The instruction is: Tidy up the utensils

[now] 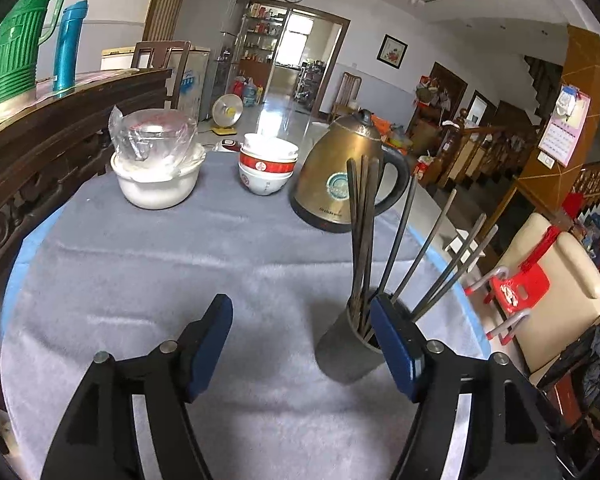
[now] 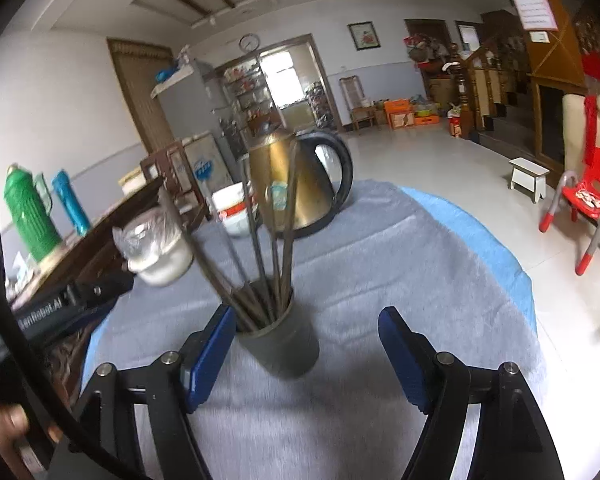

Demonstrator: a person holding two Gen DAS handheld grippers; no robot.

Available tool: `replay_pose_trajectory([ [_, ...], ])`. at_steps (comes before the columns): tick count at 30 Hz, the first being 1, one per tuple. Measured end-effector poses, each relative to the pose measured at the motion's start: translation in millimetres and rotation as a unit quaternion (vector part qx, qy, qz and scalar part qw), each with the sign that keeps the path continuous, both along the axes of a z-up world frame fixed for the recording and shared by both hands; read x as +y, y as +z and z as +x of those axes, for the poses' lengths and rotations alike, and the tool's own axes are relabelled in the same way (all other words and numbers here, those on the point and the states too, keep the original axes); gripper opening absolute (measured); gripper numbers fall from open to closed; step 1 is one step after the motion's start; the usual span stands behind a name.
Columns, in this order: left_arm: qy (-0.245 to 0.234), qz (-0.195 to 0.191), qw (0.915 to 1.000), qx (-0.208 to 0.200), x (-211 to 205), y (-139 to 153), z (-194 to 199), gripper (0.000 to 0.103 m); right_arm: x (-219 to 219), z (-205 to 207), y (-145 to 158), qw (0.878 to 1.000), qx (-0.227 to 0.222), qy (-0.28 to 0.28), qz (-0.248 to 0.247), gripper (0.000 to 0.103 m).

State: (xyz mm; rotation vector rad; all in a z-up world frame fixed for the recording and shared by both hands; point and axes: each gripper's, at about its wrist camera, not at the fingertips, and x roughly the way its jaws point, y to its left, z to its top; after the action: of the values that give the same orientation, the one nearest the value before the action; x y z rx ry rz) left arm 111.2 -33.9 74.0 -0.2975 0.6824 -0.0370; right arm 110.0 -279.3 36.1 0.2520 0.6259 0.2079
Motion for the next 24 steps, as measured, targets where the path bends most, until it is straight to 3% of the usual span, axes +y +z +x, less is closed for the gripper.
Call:
replay_pose_trajectory([
  [8,-0.007,0.018,0.9998,0.003,2,2,-23,0.083,12,-22,4,1.000,-0.006,0.008,-0.018,0.078],
  [24,0.005,0.099,0.9951,-0.005,5,12,-46,0.085,24,-48,19,0.996,-0.046,0.017,-0.076,0.078],
])
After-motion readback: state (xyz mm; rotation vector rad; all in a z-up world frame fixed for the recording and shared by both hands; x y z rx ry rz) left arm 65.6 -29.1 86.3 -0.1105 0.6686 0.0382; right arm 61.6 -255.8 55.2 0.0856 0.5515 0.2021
